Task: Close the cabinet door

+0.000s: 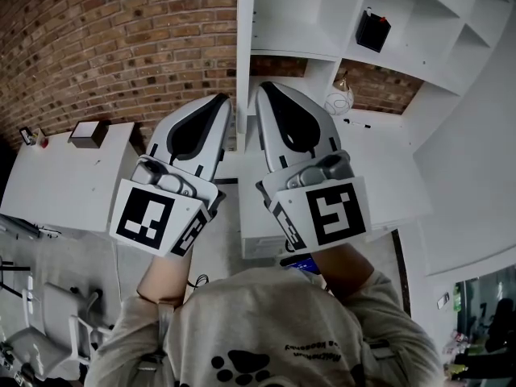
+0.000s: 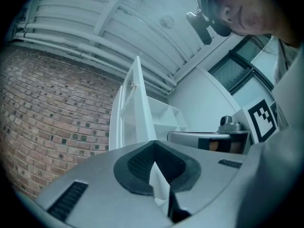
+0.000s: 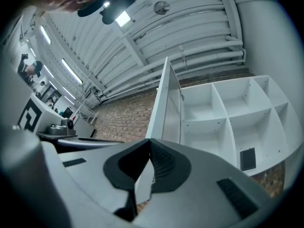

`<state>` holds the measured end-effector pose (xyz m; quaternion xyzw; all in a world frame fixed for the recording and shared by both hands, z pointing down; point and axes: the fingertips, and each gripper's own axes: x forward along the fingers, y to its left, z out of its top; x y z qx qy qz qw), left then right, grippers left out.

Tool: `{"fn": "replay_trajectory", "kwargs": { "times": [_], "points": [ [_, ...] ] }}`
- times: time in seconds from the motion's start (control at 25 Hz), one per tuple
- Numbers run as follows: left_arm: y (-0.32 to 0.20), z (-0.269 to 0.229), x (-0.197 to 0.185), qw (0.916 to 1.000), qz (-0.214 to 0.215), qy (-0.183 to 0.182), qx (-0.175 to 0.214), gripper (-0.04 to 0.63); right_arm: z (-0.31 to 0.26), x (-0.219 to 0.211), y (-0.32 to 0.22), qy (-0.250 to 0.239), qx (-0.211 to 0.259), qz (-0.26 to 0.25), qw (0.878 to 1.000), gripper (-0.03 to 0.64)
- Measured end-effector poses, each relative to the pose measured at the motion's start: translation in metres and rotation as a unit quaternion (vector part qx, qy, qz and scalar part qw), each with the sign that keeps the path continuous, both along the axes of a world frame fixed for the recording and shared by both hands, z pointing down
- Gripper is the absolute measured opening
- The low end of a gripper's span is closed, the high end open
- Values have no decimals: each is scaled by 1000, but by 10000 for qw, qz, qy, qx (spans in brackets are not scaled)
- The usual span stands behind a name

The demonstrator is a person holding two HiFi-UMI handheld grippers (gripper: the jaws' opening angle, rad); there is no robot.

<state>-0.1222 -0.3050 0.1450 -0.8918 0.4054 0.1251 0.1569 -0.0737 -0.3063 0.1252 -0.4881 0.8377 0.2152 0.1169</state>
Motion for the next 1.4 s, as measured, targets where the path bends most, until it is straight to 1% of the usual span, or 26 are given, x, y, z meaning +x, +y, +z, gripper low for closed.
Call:
{"fn": "replay_trajectory", "kwargs": {
  "times": [0.24,0.4,0.52,0.56,0.6,0.64,0.8,1.0,1.2,1.4],
  "points": [
    [-4,-12,-5,9998,-115,-62,181,7,-12,-4,-4,45,48,21,10000,20],
    [-7,-15,-7,9997,-122,-72,212,8,-22,-7,-6,-9,116,72,9999,20],
    [-9,-15,-7,9997,-107,-68,203,6,-25,-13,-10,73,114,59,9999,24],
    [-10,-15,-7,9997,-96,-66,200,7,-25,-15,-12,121,73,37,9999,53],
    [-11,-14,-7,9998,-82,-61,191,7,-24,-18,-14,162,12,3,9999,111],
    [-12,-14,-7,9998,-69,-54,177,6,-22,-21,-17,186,-60,-29,9998,133],
    [-17,-11,-8,10000,-33,-15,91,7,-16,-27,-29,195,-322,-2,9993,135],
    [-22,-6,-11,10000,-4,-25,54,7,-10,-29,-43,117,-490,162,9986,135],
    [-27,-1,-9,9999,77,-86,15,8,-9,-28,-44,114,-361,397,9985,135],
    [-32,1,-7,9998,202,-72,1,6,-9,-26,-43,143,-314,446,9984,133]
  ]
}}
